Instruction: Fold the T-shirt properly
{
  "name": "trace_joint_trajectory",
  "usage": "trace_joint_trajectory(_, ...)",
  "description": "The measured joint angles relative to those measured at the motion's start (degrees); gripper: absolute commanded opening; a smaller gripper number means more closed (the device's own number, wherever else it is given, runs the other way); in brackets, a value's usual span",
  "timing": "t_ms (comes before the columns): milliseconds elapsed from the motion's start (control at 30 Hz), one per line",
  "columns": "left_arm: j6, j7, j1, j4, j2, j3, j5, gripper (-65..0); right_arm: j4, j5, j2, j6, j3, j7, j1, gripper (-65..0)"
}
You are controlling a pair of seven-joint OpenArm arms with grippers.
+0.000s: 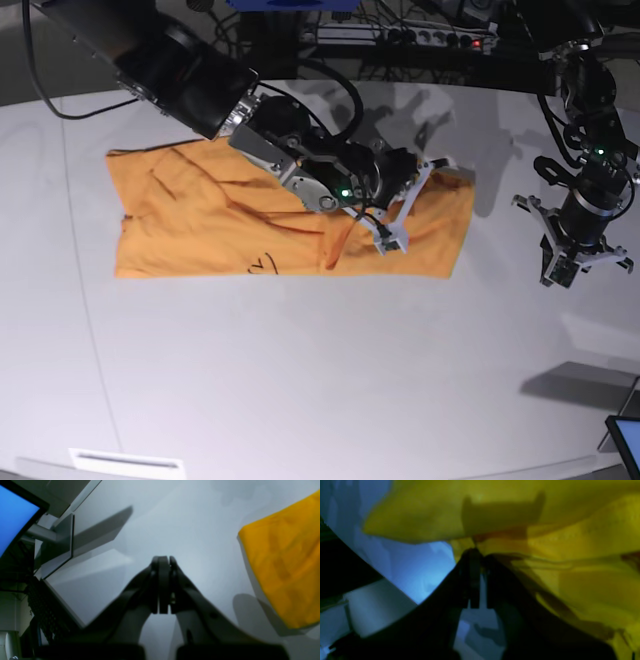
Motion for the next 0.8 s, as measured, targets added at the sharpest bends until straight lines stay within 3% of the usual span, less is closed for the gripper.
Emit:
trace_joint_trajectory(300, 0.0, -0.04, 0.02, 0.0, 0.0, -0.02, 5.01, -65.0, 5.33, -1.11, 0.13, -0.09, 8.46, -9.27, 0.2, -63.5)
trace_joint_trajectory(433, 0.0, -0.13, -0.02, 0.0, 0.0, 0.0, 5.16, -65.0, 6.23, -1.11, 0.22, -6.67, 8.5, -11.04, 0.28, -63.5)
trace_joint_trajectory(600, 0.0, -0.09, -0.07, 0.0, 0.0, 0.17, 5.33, -65.0, 10.25, -0.9, 0.13, -7.89, 8.94, -14.38, -0.81, -63.5)
trace_joint_trajectory(700, 0.0, -0.07, -0.04, 0.0, 0.0, 0.22, 5.35, -65.0, 11.93, -0.68, 0.11, -11.23, 11.52, -16.57, -2.71, -63.5)
trace_joint_trajectory(800, 0.0, -0.24, -0.07, 0.0, 0.0, 0.28, 5.35, -65.0, 14.03, -0.9, 0.24, -12.57, 14.71, -18.75, -3.67, -63.5)
